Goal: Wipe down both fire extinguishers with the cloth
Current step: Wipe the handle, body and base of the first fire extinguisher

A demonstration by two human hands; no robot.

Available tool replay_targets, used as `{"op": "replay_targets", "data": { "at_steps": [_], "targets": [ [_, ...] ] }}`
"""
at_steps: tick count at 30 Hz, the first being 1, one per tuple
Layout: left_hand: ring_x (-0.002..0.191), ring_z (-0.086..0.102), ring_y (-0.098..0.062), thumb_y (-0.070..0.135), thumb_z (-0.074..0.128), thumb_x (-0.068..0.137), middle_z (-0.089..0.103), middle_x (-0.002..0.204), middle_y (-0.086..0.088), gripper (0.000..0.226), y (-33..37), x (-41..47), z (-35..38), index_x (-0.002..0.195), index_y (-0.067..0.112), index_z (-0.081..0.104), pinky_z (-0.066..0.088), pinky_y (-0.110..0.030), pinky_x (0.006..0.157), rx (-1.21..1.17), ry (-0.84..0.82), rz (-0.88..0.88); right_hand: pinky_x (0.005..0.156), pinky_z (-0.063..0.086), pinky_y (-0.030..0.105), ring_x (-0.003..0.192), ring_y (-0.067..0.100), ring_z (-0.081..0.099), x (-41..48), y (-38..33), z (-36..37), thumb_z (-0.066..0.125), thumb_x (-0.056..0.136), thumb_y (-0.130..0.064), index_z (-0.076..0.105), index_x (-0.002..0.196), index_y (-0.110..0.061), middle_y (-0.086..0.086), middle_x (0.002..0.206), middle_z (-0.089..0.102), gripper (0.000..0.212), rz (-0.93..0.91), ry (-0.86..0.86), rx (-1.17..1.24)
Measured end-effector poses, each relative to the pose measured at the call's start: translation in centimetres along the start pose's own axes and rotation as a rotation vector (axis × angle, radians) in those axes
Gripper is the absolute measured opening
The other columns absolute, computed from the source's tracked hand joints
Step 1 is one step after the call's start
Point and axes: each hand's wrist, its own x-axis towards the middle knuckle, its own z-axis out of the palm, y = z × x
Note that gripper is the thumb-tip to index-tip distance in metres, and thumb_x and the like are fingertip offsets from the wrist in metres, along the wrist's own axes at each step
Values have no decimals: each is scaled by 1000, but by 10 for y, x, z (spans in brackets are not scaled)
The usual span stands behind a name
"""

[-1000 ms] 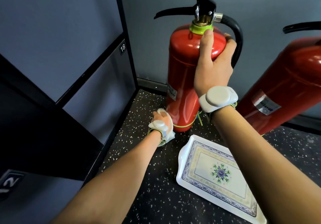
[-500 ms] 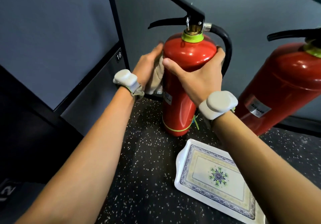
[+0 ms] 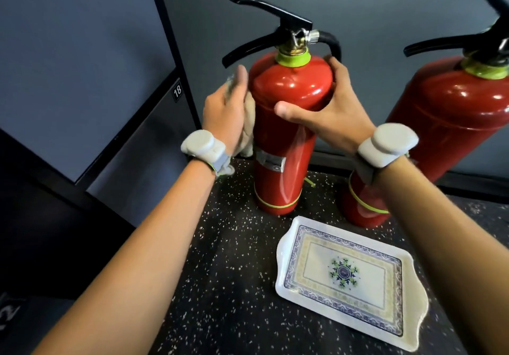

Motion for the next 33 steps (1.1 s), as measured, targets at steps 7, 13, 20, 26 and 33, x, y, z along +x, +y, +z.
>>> {"op": "replay_targets", "data": {
  "at_steps": [7,13,20,26,33],
  "targets": [
    [65,70,-11,69,45,97,68,64,-12,58,8,15,-4,63,26,64,56,-36,83,88,-138,-88,113,48,40,132,18,58,-12,3,46,91,41,-74,20,157,-31,-1,150,50,143,19,314,4],
    [85,69,-17,77,43,91,69,72,3,64,13,-22,13,65,22,62,50,-31,82,200,119,-174,97,55,17,111,-5,68,8,14,-4,101,55,-43,30,154,-27,-13,130,62,123,-56,3,-9],
    [80,70,-21,74,42,93,68,66,4,59,6,-22,22,64,25,58,56,-43,89,150,167,-49,101,53,16,111,-14,64,1,15,-17,94,59,-42,13,164,-26,-16,139,55,134,8,-87,93],
    [79,71,-7,68,45,96,77,78,7,56,5,24,-2,70,29,75,54,-35,91,160,-206,-115,112,50,36,127,7,62,-26,15,37,91,49,-73,27,156,-31,-10,144,58,132,40,280,107],
    [53,62,-4,71,46,95,61,52,-1,67,12,-14,18,56,17,54,48,-20,65,114,22,-142,103,54,26,113,0,70,-7,22,-6,98,62,-48,45,148,-25,-11,126,72,103,-31,69,103]
  ]
}}
